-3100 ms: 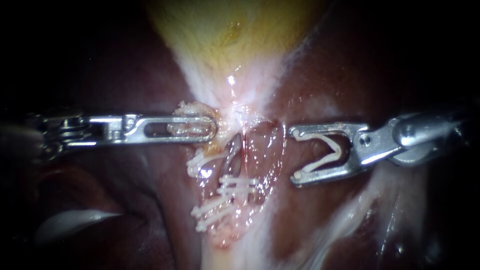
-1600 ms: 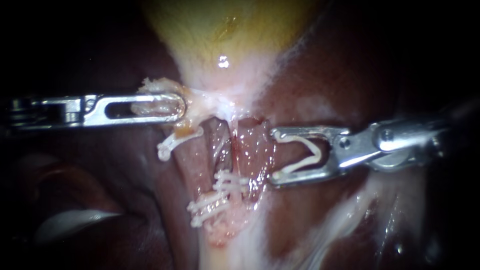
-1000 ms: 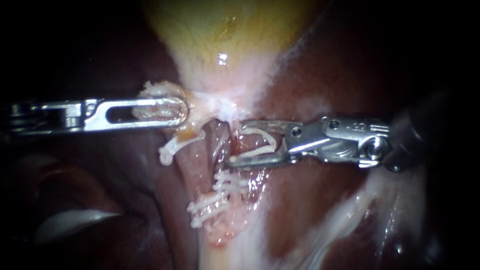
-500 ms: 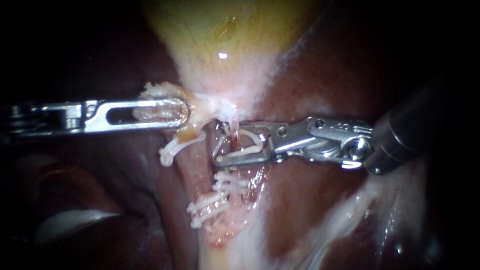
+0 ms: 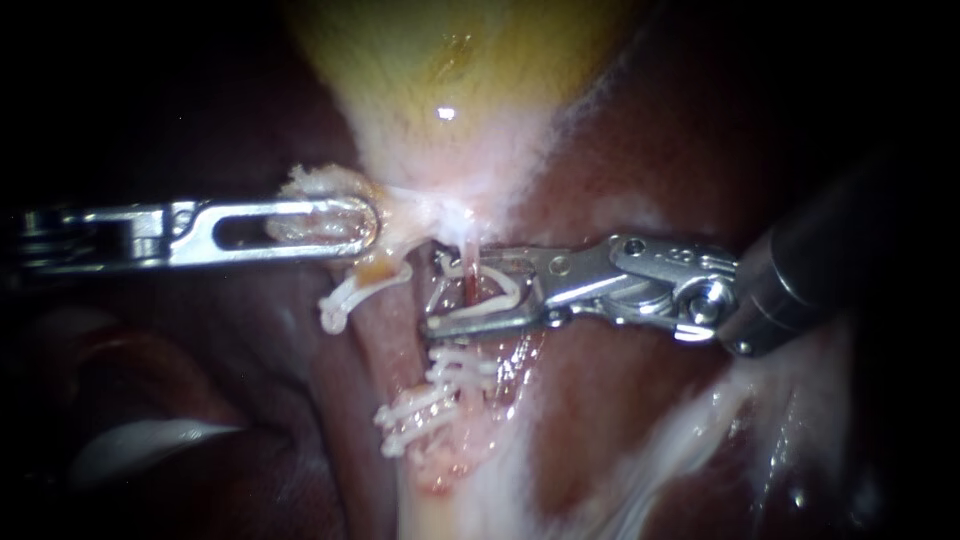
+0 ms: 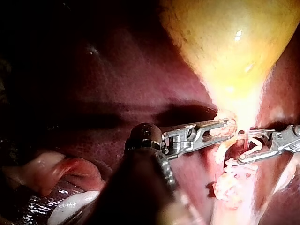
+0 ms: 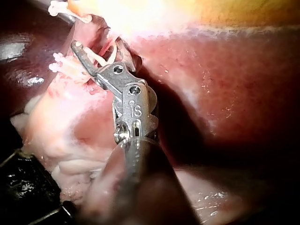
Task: Clipping third clip right tube
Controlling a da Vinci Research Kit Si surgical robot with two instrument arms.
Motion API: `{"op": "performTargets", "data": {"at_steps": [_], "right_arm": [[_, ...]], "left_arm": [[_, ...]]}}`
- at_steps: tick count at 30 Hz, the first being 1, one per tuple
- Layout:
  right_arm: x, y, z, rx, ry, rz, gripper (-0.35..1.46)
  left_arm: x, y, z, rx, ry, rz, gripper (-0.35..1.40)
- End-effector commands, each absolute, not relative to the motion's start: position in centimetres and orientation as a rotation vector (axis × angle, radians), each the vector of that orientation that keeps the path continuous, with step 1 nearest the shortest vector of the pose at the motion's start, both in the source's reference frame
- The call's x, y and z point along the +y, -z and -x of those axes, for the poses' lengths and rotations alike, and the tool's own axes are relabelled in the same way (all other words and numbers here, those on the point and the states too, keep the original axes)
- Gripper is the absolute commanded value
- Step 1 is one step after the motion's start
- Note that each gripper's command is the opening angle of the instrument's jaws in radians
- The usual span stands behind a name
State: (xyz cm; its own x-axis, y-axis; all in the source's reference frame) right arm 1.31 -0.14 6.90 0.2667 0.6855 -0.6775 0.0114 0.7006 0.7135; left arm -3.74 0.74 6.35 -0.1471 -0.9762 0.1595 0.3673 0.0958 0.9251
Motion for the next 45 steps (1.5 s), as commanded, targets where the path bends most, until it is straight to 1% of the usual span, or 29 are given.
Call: {"op": "performTargets", "data": {"at_steps": [1, 8, 15, 20, 29, 36, 39, 43, 45], "right_arm": [[-0.14, -6.9, -1.31, 1.244, -0.511, -0.697, 0.5], [-0.15, -6.83, -1.34, 1.31, -0.545, -0.789, 0.49], [-0.11, -6.75, -1.34, 1.362, -0.574, -0.838, 0.49], [-0.04, -6.66, -1.32, 1.407, -0.589, -0.853, 0.49], [0.01, -6.62, -1.29, 1.419, -0.593, -0.858, 0.49], [0.01, -6.62, -1.29, 1.426, -0.61, -0.889, 0.47], [0.01, -6.62, -1.29, 1.426, -0.611, -0.913, 0.42], [0.01, -6.62, -1.28, 1.402, -0.657, -0.965, 0.23], [0.02, -6.63, -1.27, 1.399, -0.667, -0.964, 0.1]], "left_arm": [[0.74, -6.36, 3.73, -1.113, 1.387, -0.754, -0.35], [0.74, -6.37, 3.73, -1.113, 1.386, -0.754, -0.35], [0.74, -6.38, 3.73, -1.113, 1.386, -0.754, -0.35], [0.74, -6.39, 3.73, -1.114, 1.386, -0.754, -0.35], [0.73, -6.4, 3.73, -1.114, 1.385, -0.754, -0.35], [0.73, -6.4, 3.73, -1.114, 1.385, -0.754, -0.35], [0.73, -6.4, 3.73, -1.114, 1.385, -0.753, -0.35], [0.73, -6.4, 3.73, -1.114, 1.385, -0.753, -0.35], [0.73, -6.4, 3.74, -1.114, 1.386, -0.753, -0.35]]}}
